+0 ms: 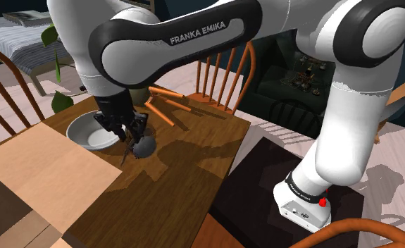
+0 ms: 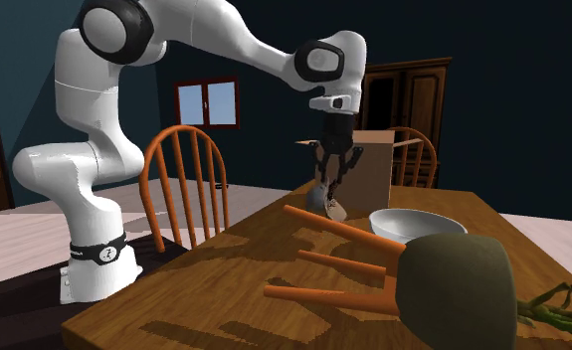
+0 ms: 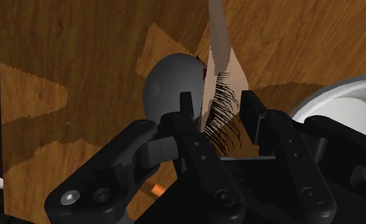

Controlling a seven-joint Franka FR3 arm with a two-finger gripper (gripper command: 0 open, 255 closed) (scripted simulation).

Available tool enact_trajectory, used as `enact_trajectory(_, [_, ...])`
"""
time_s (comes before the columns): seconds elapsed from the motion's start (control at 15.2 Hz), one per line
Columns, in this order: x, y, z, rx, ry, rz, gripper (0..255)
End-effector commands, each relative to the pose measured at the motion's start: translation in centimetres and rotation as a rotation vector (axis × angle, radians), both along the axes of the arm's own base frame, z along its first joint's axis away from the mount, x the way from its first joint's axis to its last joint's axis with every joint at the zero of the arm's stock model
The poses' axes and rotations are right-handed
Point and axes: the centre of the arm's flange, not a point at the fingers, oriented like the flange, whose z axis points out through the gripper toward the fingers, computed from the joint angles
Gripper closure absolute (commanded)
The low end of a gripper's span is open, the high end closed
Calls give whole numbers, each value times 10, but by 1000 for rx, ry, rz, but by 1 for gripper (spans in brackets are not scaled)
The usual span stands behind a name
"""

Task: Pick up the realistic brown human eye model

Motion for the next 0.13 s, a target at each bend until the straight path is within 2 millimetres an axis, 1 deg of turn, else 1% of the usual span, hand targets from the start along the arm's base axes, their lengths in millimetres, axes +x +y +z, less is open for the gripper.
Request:
enact_trajectory(0.0, [-1,0,7,0,0,0,255])
enact_trajectory(0.07, [-1,0,7,0,0,0,255])
